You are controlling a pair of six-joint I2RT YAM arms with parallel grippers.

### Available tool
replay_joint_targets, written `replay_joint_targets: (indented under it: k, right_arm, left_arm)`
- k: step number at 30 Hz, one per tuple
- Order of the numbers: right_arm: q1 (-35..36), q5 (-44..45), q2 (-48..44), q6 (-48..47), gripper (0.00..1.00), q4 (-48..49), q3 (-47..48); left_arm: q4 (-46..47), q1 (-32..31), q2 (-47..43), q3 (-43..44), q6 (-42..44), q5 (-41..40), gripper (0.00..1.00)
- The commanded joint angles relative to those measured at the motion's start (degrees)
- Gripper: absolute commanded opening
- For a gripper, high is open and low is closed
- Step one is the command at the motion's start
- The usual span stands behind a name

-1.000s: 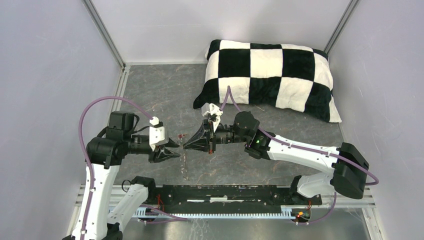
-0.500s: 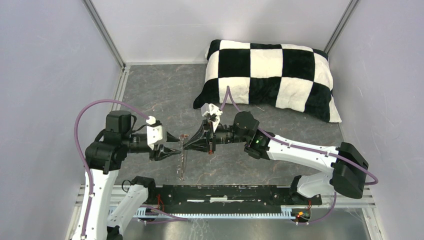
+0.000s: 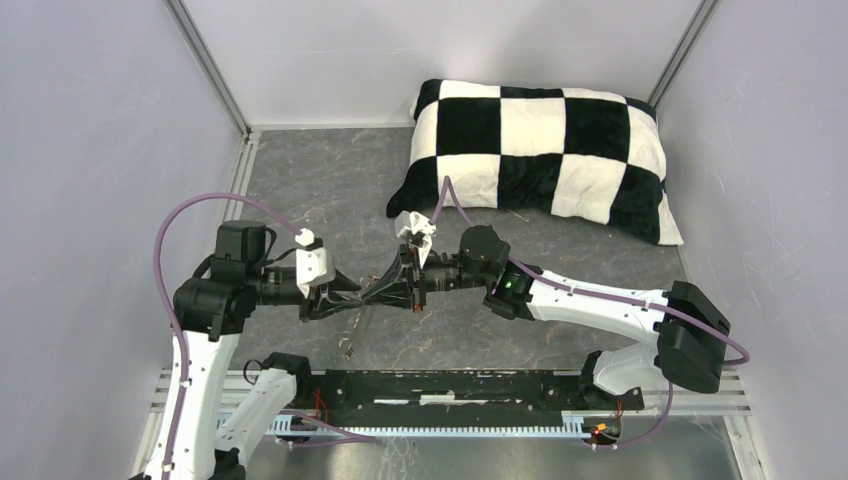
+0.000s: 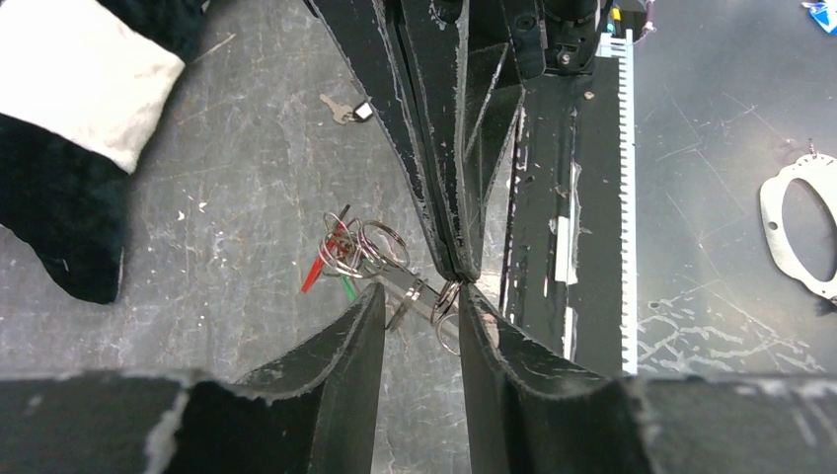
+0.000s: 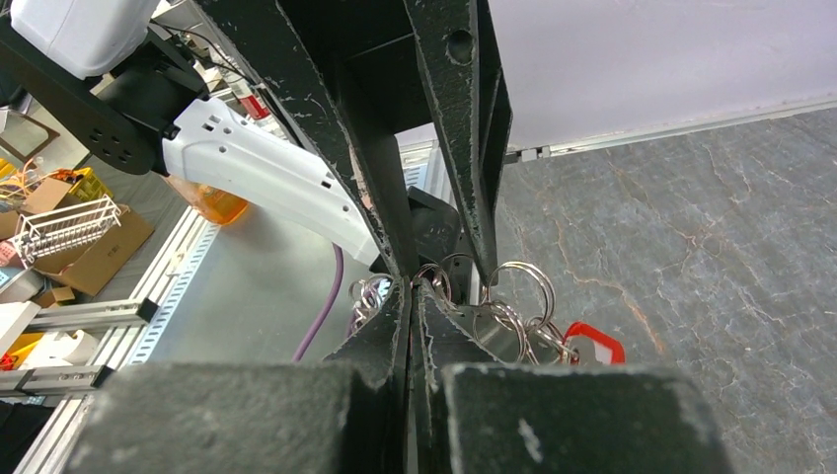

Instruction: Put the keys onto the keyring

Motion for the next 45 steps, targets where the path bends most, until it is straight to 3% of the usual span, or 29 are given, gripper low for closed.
replay_joint_targets:
  k: [1,7,17,18,21,25,45]
  right_arm:
    - [0.9,2.1,0.3,0.2,0.01,1.5,3.3]
    - [0.8,5.8,-1.2,0.3,0.0,0.6,1.7]
    - [0.8,10.1,-2.7,1.6,0.0,0.1,-0.6]
    - [0.8,10.4,-3.0,1.8,0.0,0.4,-0.9]
    - [0.8,10.2,-3.2,2.8,0.0,2.2,-1.7]
    - [0.8,8.4,-3.1,4.1,0.0,4.0,-2.0]
    - [1.1,5.4,-0.9,5.8,0.0,5.6,-0.1]
  left_arm:
    - [-2.7,-0.1,0.4,0.3,3.7,2.5,0.39]
    - [-4.2,-0.1,-0.7,1.2,7.1,-2.7,0.54]
    - [3.8,-0.1,-8.9,1.9,2.1,-9.7,0.75]
    - [3.3,-0.1,-8.9,2.0,1.7,-9.4,0.73]
    - [-2.6,-0.1,-7.0,2.4,4.5,-6.4,0.54]
    - [-5.9,-0.1,-3.2,1.9,6.9,-3.5,0.44]
    - [-4.3,-0.1,0.4,1.5,4.9,-0.6,0.42]
